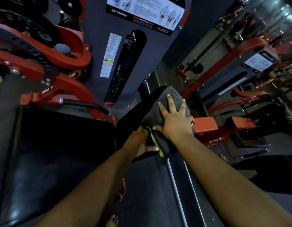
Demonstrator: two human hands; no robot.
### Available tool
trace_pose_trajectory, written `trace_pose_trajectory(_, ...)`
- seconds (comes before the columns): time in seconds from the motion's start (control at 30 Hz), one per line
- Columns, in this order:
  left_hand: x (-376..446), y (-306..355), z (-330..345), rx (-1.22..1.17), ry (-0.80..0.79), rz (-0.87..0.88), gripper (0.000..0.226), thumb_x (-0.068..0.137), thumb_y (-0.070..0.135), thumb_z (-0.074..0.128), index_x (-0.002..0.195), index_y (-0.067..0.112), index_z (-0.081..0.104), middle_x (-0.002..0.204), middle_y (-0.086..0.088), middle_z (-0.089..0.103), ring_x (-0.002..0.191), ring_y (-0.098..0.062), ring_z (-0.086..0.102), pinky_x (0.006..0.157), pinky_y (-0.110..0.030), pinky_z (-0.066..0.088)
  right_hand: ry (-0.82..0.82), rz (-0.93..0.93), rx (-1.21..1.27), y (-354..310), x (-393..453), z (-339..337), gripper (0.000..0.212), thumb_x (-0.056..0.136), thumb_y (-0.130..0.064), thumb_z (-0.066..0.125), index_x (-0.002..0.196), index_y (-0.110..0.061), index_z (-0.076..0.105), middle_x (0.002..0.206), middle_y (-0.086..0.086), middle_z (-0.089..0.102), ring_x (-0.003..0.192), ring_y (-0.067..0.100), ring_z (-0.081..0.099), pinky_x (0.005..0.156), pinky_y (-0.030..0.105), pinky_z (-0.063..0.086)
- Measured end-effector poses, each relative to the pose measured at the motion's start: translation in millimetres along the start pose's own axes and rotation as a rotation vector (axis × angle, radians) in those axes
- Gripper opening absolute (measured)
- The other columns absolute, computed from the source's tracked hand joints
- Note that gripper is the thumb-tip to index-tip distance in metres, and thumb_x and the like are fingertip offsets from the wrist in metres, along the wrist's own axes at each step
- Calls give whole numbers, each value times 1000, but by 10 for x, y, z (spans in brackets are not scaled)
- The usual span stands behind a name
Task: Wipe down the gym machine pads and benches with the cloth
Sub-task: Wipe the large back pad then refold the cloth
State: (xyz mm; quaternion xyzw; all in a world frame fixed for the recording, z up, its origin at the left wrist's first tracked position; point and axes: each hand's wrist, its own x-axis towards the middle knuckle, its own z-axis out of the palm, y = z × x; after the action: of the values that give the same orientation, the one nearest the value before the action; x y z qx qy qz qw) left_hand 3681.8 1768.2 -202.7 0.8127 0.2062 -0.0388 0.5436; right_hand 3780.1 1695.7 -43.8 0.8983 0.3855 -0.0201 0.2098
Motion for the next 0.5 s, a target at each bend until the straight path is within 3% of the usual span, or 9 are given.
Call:
trace_pose_trajectory(0.07,40,-132,-27,9,33,38,110,59,86,69,153,37,40,168,-8,24,152,-33,29,119,-50,36,21,-20,-31,-24,-55,28,84,95,-63,54,161,-45,4,166,-10,-28,153,47,-10,101,71,39)
trace_pose_trajectory(0.17,-31,-81,-74,131,13,116,135,59,86,66,165,29,5,173,0,-7,159,-23,5,120,-53,33,63,-27,-45,114,-467,245,74,101,-52,50,162,-43,9,168,-8,-24,153,45,-4,101,66,41)
trace_pose_trajectory(0.23,-34,-98,-92,145,-30,80,140,64,80,73,163,26,-10,172,0,-14,159,-22,1,121,-57,29,93,-17,-66,152,-702,394,77,97,-51,57,162,-40,17,170,-5,-16,151,46,0,93,64,46)
trace_pose_trajectory(0.3,-23,-150,-78,172,-38,81,140,69,72,79,163,25,-14,171,3,-17,159,-20,-4,122,-59,24,71,-15,-59,151,-647,420,78,97,-53,56,162,-40,14,169,-5,-18,150,47,-5,99,70,42)
trace_pose_trajectory(0.4,21,-234,-13,151,-1,69,133,70,66,81,164,21,-1,172,1,-12,159,-22,2,124,-53,24,42,-35,-53,54,-228,261,75,102,-51,44,162,-39,2,167,-5,-29,151,49,-14,112,78,21)
trace_pose_trajectory(0.5,42,-325,85,90,-4,74,127,76,62,80,164,19,-1,172,1,-11,159,-23,4,126,-45,21,48,-59,-159,-102,203,97,75,103,-50,40,163,-34,0,168,1,-28,150,56,-11,111,79,20)
